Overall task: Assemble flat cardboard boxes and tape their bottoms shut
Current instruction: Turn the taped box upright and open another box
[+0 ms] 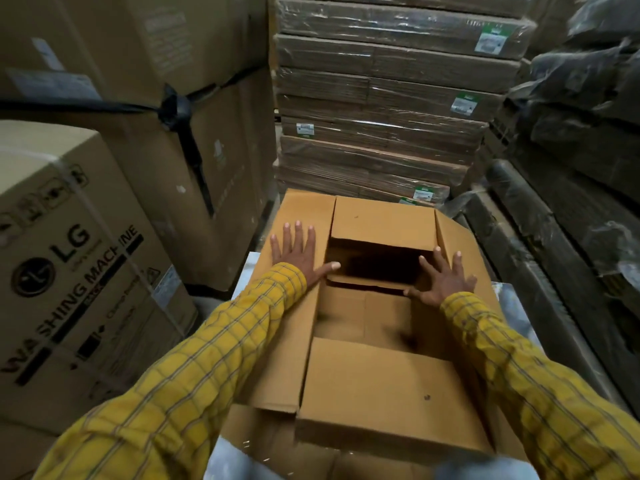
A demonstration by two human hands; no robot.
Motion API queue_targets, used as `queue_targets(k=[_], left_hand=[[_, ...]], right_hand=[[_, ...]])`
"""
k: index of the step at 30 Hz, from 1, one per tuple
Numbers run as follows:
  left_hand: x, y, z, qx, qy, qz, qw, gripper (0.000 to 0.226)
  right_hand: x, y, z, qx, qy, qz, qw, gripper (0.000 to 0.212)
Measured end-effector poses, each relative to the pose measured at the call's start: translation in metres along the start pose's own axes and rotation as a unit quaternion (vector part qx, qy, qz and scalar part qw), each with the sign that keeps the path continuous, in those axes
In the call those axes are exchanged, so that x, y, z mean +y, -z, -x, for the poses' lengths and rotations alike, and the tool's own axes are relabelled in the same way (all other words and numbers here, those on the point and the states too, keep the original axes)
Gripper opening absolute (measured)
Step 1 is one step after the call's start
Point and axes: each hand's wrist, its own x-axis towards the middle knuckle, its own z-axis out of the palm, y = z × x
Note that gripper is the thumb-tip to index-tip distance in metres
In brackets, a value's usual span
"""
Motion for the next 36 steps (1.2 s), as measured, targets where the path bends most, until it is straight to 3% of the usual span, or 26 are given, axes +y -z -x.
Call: queue_targets(k=[3, 6, 10, 13, 15, 16, 18, 20, 22, 24, 26, 30, 36], left_hand=[[-0.030, 0.009, 0.007, -0.018, 0.100, 0.055, 0.993, 0.128], [-0.050, 0.025, 0.011, -0.058, 0.181, 0.200, 0.961, 0.134], [-0.075, 0.044, -0.002, -0.021, 0.178, 0.328, 0.928, 0.073], [-0.072, 0.063, -0.004, -0.014, 0.125, 0.501, 0.856, 0.013], [-0.059, 0.073, 0.001, -0.098, 0.094, 0.644, 0.753, 0.011], [-0.049, 0.076, 0.006, -0.132, 0.072, 0.670, 0.727, 0.014], [-0.023, 0.079, 0.014, -0.176, 0.007, 0.643, 0.745, 0.040], [0.011, 0.079, 0.031, -0.162, -0.039, 0.562, 0.810, 0.060], [0.042, 0.065, 0.039, -0.124, -0.059, 0.473, 0.870, 0.065], [0.066, 0.037, 0.041, -0.132, -0.095, 0.313, 0.936, 0.082], [0.081, 0.000, 0.042, -0.129, -0.108, 0.134, 0.977, 0.087], [0.093, -0.026, 0.056, -0.029, -0.087, 0.004, 0.996, 0.083], [0.092, -0.034, 0.050, -0.011, -0.088, -0.036, 0.995, 0.084]], right_hand=[[-0.003, 0.000, 0.011, -0.003, -0.008, 0.002, 1.000, 0.102], [-0.006, -0.001, 0.019, -0.005, -0.013, -0.010, 1.000, 0.101], [-0.009, -0.003, 0.023, 0.004, -0.015, -0.032, 0.999, 0.101], [-0.010, -0.003, 0.026, 0.021, -0.014, -0.063, 0.998, 0.101], [-0.011, -0.003, 0.027, 0.028, -0.013, -0.084, 0.996, 0.101], [-0.011, -0.003, 0.027, 0.032, -0.013, -0.093, 0.995, 0.100], [-0.010, -0.004, 0.028, 0.040, -0.009, -0.109, 0.993, 0.100], [-0.007, -0.005, 0.027, 0.052, -0.005, -0.125, 0.991, 0.099], [-0.003, -0.007, 0.026, 0.066, -0.004, -0.148, 0.987, 0.098], [0.003, -0.010, 0.027, 0.081, 0.003, -0.182, 0.980, 0.098], [0.011, -0.015, 0.032, 0.096, 0.016, -0.229, 0.969, 0.097], [0.031, -0.025, 0.041, 0.101, -0.004, -0.249, 0.963, 0.094], [0.060, -0.030, 0.051, 0.056, -0.139, -0.241, 0.959, 0.092]])
